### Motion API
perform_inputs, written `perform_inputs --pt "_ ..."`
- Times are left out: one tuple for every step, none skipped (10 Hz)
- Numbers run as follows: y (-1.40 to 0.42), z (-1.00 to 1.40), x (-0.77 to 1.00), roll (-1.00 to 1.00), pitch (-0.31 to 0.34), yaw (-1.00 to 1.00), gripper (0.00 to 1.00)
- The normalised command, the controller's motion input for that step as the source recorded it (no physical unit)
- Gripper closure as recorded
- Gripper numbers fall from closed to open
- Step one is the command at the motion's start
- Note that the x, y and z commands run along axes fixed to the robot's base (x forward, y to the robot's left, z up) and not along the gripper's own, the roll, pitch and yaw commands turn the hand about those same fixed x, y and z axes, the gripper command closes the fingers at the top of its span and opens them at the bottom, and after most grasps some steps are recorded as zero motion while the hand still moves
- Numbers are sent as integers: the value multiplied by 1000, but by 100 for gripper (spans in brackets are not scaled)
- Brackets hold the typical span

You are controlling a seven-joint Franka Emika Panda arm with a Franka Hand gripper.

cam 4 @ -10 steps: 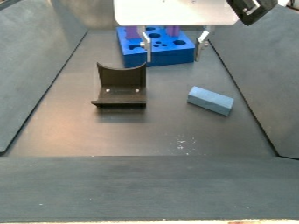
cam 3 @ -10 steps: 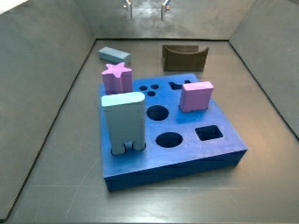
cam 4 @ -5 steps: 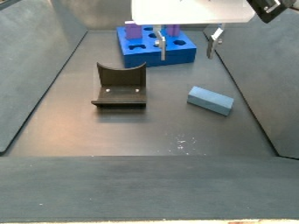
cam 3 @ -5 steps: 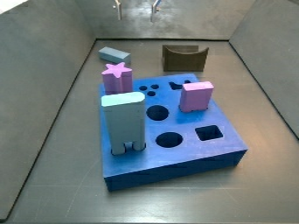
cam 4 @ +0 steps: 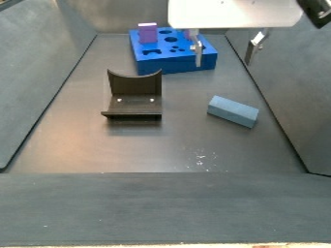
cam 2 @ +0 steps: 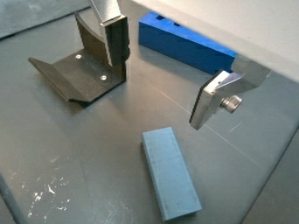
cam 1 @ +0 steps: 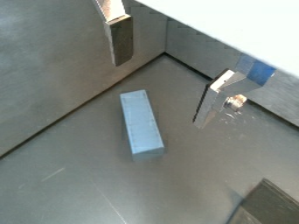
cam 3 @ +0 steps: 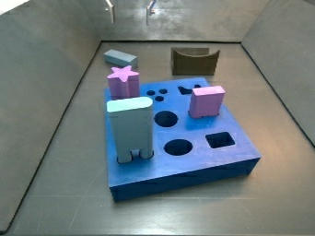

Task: Pick up the rectangle object. Move up. Place the rectangle object on the fixture. Regrasp the rectangle object. Move to above the board. Insert the rectangle object.
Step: Pick up the rectangle object.

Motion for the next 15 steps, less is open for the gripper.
perform_inputs --pt "0 -229 -200 -40 -89 1000 0" --pt "0 -231 0 0 0 1000 0" --pt "0 -286 0 0 0 1000 0" --pt "0 -334 0 0 0 1000 0" --pt "0 0 -34 0 0 0 0" --pt "0 0 0 -20 0 0 0" --pt "163 -80 0 -377 -6 26 0" --pt "240 -177 -191 -514 -34 637 0" --pt "60 -263 -194 -360 0 949 0" --pt "0 -269 -83 -269 0 991 0" --pt "0 -274 0 -243 114 994 0" --pt "0 -274 0 -243 120 994 0" --pt "0 -283 0 -251 134 989 0" --pt "0 -337 0 -266 186 974 0" --pt "0 -351 0 -266 194 971 0"
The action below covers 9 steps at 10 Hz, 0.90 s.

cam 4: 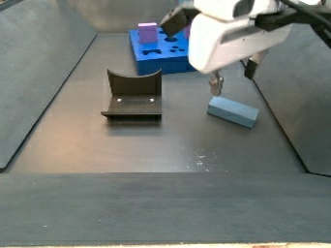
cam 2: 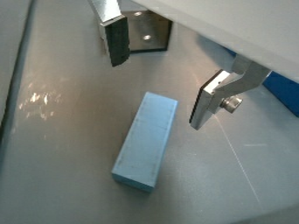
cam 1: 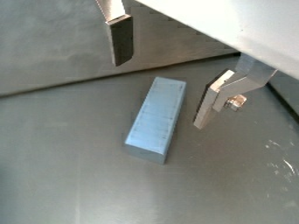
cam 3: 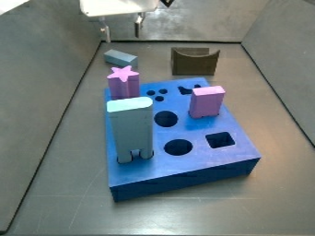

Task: Pick up the rectangle object. Move up. Place the rectangle object on the fixture. Regrasp the rectangle object. Move to above the board. Insert the rectangle object.
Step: Pick up the rectangle object.

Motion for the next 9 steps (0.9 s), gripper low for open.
perform_inputs --pt "0 -351 0 -266 194 971 0" --pt "0 -366 0 -254 200 974 0" --pt "0 -426 0 -200 209 994 0" --pt "0 -457 0 -169 209 1000 0" --pt "0 -491 0 -160 194 1000 0" --pt "0 -454 0 -289 0 643 0" --pt "0 -14 0 6 0 0 0" --pt "0 -594 -291 0 -89 0 0" --pt "31 -1000 -551 -51 0 0 0"
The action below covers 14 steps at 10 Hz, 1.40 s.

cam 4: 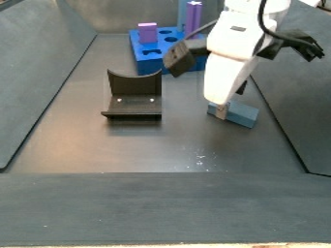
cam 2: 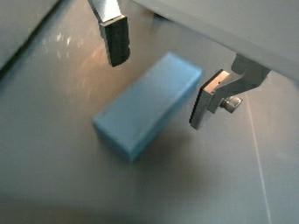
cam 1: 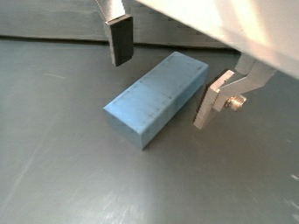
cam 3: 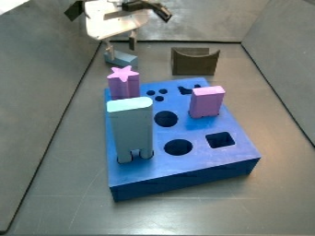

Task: Pick up the rectangle object. Move up. Place the rectangle object on the fixture. Regrasp the rectangle object. Move to above the board. Insert the rectangle object.
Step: Pick up the rectangle object.

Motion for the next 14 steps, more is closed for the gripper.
perform_inputs --pt "0 -337 -94 43 0 0 0" --pt "0 0 0 0 0 6 0" --pt "0 -43 -14 0 0 0 0" --pt "-49 -200 0 -60 0 0 0" --pt "40 -634 0 -314 0 0 0" --pt "0 -291 0 -6 0 0 0" --pt "0 0 0 0 0 0 100" --pt "0 0 0 17 0 0 100" --pt "0 0 0 14 0 0 100" --pt "0 0 0 9 0 0 100" --pt "-20 0 0 0 0 0 100" --pt "0 0 0 3 0 0 100" --pt "0 0 0 0 0 0 100" --pt "0 0 0 0 0 0 100"
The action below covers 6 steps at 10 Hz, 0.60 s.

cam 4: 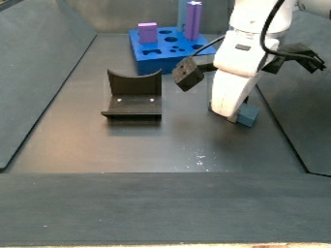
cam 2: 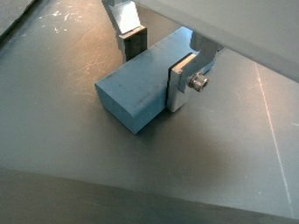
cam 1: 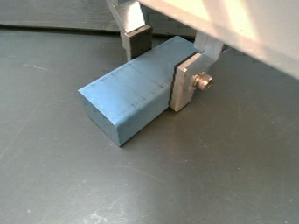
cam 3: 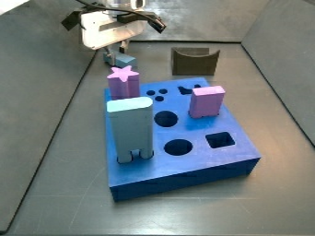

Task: Pick up the rectangle object. Move up. Place the rectangle object on the fixture. Regrasp the rectangle object. Move to above the board. Insert the rectangle object.
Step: Pick up the rectangle object.

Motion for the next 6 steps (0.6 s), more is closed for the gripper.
perform_inputs --pt "0 0 0 0 0 0 100" --pt "0 0 0 0 0 0 100" --pt "0 0 0 0 0 0 100" --pt "0 0 0 0 0 0 100" --pt "0 0 0 0 0 0 100" --pt "0 0 0 0 0 0 100"
